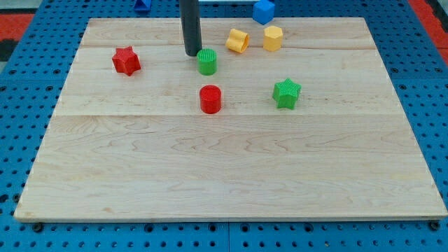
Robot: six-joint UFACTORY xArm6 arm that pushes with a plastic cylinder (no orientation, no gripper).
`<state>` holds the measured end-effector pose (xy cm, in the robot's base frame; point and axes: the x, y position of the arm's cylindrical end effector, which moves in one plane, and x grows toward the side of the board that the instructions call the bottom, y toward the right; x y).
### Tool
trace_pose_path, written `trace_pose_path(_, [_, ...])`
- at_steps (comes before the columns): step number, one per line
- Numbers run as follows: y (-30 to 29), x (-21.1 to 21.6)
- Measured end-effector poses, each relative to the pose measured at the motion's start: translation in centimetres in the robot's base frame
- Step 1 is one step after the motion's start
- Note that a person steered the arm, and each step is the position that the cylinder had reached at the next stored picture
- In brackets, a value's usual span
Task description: Move red star along with green circle towards center right
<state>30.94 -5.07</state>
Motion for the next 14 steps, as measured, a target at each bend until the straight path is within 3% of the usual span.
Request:
trace_pose_path(2, [11.1, 5.8])
trace_pose_path(3, [-1.2, 0.2])
trace_pose_path(4, [-6.9, -5.2])
trace_pose_path(5, [-14.0, -5.6])
trace_pose_path(6, [-13.0, -1.1])
trace_pose_path(7, [-1.2, 3.3])
trace_pose_path(8, [-5.4, 1.6])
trace_pose_path(9, [-4.3, -4.2])
trace_pose_path(10, [-12.5, -5.7])
trace_pose_path(11, [-14.5, -3.4])
trace_pose_path(13, [-1.1, 2.5])
trace_pose_path(14, [2.3, 2.7])
